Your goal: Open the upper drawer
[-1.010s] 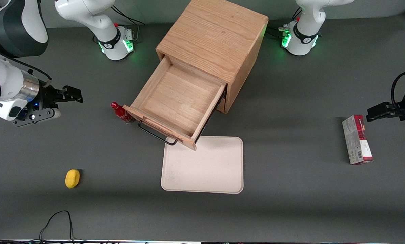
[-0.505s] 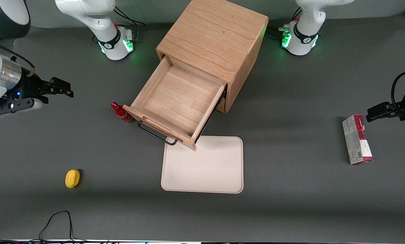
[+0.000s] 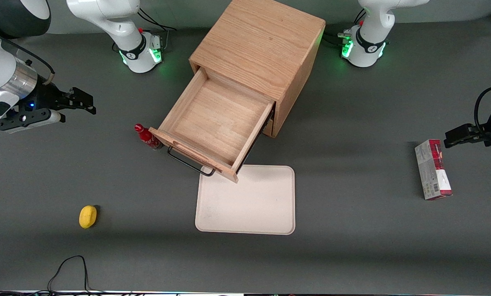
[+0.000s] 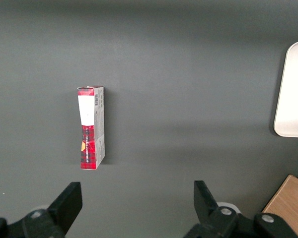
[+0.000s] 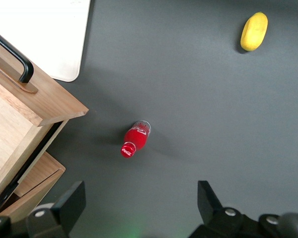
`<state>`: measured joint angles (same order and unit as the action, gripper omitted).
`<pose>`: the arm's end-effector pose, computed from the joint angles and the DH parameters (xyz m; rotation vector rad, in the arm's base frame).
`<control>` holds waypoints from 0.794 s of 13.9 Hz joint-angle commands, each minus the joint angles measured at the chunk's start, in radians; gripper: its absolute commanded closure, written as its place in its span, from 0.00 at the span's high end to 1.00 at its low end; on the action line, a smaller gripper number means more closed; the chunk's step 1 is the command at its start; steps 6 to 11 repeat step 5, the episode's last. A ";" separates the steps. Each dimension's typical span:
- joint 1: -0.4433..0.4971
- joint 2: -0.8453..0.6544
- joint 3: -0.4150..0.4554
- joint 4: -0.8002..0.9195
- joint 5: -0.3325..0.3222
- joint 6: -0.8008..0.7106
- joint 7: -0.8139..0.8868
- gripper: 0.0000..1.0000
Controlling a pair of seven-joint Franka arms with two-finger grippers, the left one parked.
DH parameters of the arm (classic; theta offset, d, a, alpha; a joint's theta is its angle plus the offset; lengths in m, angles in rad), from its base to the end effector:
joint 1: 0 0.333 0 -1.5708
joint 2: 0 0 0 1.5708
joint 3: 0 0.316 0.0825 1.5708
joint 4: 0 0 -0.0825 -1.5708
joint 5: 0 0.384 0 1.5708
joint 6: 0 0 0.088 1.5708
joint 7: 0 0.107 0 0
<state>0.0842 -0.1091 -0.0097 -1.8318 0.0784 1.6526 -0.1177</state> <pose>0.5180 0.0463 0.5670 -3.0466 -0.2798 0.1047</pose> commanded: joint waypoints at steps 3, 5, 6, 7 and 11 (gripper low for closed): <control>0.086 0.029 -0.096 0.051 0.007 -0.043 0.013 1.00; 0.075 0.031 -0.093 0.052 0.008 -0.043 0.018 1.00; 0.075 0.031 -0.093 0.052 0.008 -0.043 0.018 1.00; 0.075 0.031 -0.093 0.052 0.008 -0.043 0.018 1.00; 0.075 0.031 -0.093 0.052 0.008 -0.043 0.018 1.00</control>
